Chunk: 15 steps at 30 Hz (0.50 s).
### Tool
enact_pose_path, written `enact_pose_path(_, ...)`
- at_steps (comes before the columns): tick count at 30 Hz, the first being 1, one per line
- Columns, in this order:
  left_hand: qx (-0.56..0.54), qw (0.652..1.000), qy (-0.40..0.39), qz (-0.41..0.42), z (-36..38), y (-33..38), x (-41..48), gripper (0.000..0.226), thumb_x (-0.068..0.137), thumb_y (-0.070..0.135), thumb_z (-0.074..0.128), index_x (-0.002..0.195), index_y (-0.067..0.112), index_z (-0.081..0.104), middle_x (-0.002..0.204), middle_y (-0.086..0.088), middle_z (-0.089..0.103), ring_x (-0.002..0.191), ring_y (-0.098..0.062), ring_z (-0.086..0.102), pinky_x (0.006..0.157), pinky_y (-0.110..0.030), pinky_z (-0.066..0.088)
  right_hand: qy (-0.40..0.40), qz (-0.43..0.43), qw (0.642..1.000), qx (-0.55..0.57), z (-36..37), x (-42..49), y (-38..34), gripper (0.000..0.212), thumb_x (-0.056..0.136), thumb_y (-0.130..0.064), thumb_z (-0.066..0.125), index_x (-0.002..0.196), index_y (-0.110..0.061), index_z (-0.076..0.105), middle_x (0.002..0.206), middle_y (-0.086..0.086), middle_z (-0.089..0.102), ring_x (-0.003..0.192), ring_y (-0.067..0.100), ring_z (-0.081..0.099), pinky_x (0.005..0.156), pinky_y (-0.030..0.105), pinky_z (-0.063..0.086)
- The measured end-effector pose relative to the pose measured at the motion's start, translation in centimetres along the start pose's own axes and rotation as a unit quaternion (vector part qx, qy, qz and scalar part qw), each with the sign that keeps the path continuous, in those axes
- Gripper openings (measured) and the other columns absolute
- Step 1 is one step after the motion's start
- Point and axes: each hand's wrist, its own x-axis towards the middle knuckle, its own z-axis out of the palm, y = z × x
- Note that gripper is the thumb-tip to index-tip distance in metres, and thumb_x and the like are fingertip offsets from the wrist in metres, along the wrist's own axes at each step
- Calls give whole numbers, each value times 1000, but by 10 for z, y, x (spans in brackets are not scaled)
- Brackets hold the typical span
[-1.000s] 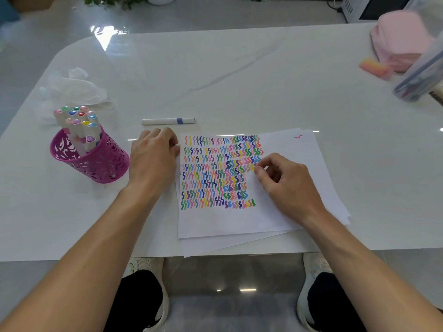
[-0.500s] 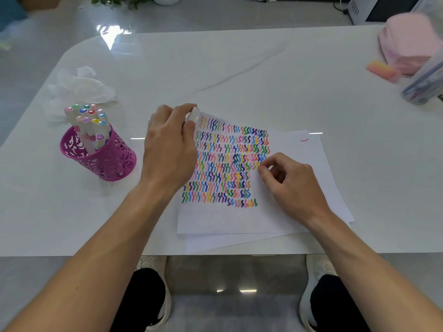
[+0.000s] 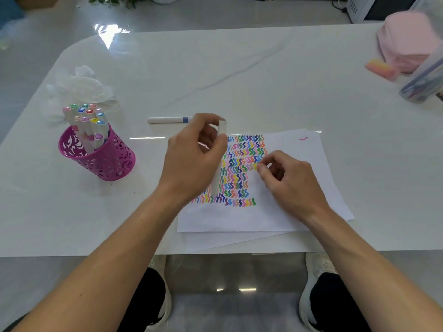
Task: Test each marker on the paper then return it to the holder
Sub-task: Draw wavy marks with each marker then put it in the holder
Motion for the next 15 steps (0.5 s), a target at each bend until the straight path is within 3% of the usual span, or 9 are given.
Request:
enact_pose_path(3,-97,990,-71,-76,4,1,-4,20,90,6,69,109,13,67,81,-2,71,76,-20,73,76,-45,62,6,-17,999,30,-2,-1,-5,15,102,-33,64,94,-21,68,65,-4,65,61,16,62,60,34,49)
enact_pose_path(5,-150,978,-104,-102,6,2,-6,26,91,3,68,116,13,67,80,-5,71,78,-25,76,80,-46,62,-5,-31,998,60,-4,-2,-9,23,102,-44,60,94,-24,68,67,-1,67,65,20,65,62,38,51)
enact_pose_path(9,-191,964,-132,-129,11,3,-12,16,94,1,66,109,6,68,84,-12,75,79,-27,76,80,-42,63,-52,-58,993,83,-7,-5,-17,36,93,-63,61,101,-29,69,72,-13,70,67,9,68,60,20,49)
enact_pose_path(15,-146,961,-179,-152,10,-1,-14,10,95,15,69,97,5,68,81,-10,77,76,-26,77,78,-42,63,-52,-82,995,15,-9,-4,-12,25,93,-46,74,101,-22,71,67,-15,62,57,8,56,56,32,45)
